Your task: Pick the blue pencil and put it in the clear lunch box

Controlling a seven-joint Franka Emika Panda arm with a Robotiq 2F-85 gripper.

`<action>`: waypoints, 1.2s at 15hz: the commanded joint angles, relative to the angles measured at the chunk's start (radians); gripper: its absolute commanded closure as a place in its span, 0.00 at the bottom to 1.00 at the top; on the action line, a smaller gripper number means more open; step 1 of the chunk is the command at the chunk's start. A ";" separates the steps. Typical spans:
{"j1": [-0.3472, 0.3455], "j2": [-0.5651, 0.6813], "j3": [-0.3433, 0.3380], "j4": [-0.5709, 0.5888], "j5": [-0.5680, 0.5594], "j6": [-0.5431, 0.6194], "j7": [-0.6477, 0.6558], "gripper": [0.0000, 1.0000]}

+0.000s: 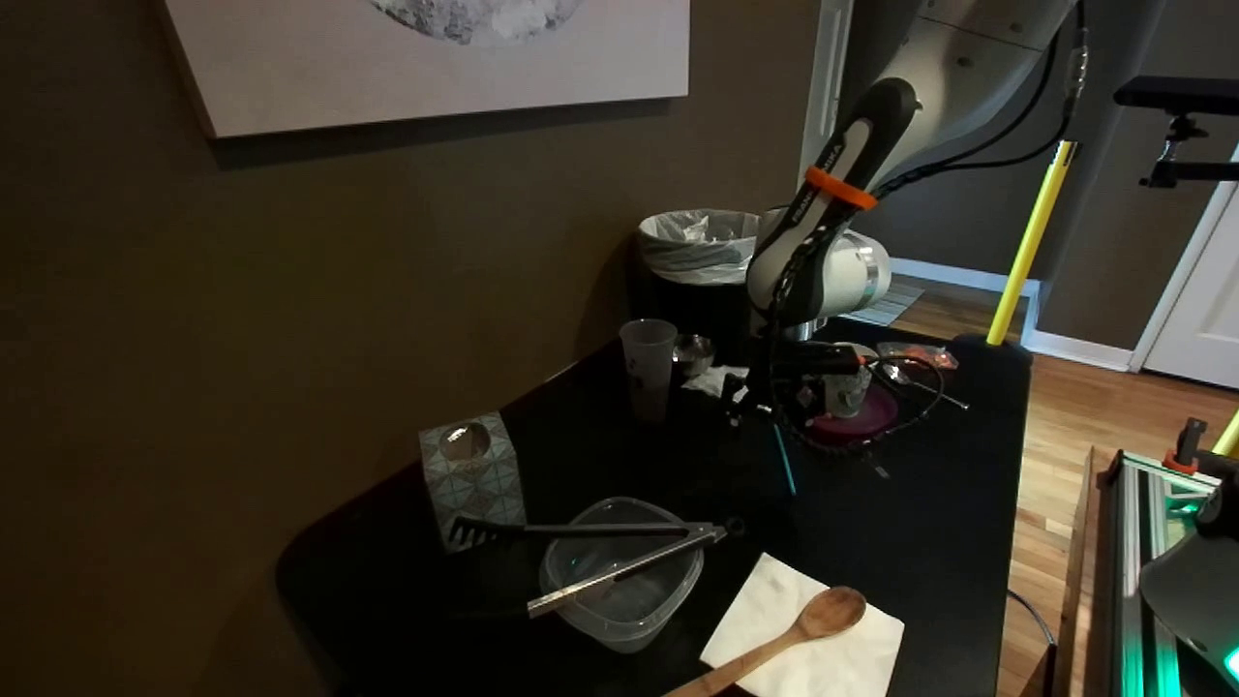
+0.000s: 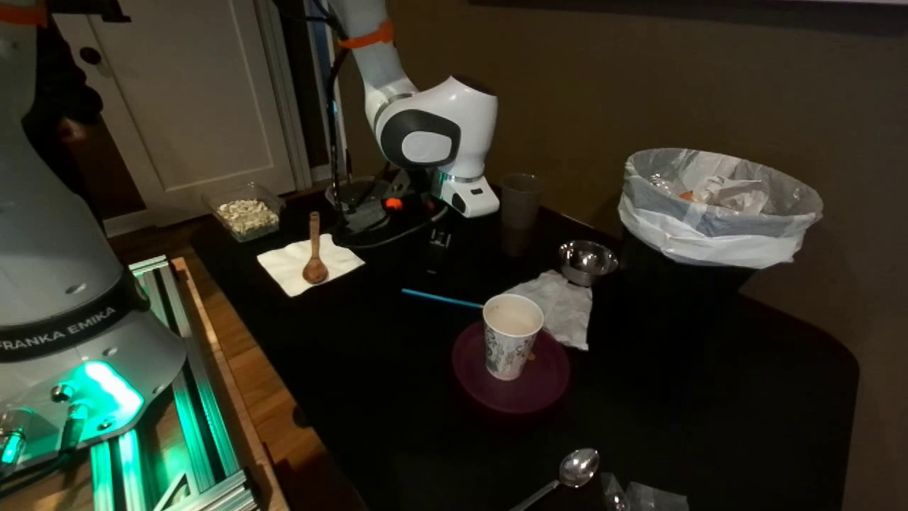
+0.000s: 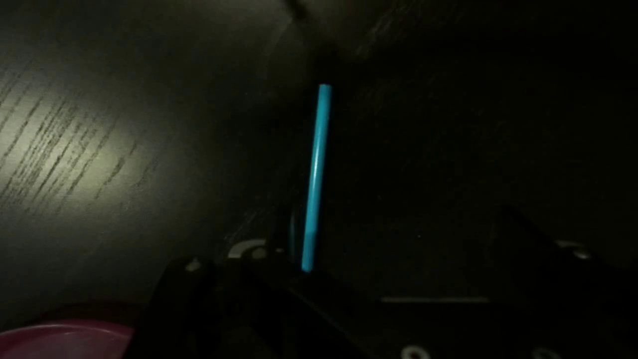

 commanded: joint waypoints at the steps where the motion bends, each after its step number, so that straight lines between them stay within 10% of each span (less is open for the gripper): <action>1: -0.017 0.045 -0.018 0.037 0.045 -0.039 -0.126 0.00; 18: -0.011 0.108 -0.044 0.019 0.133 0.101 -0.139 0.13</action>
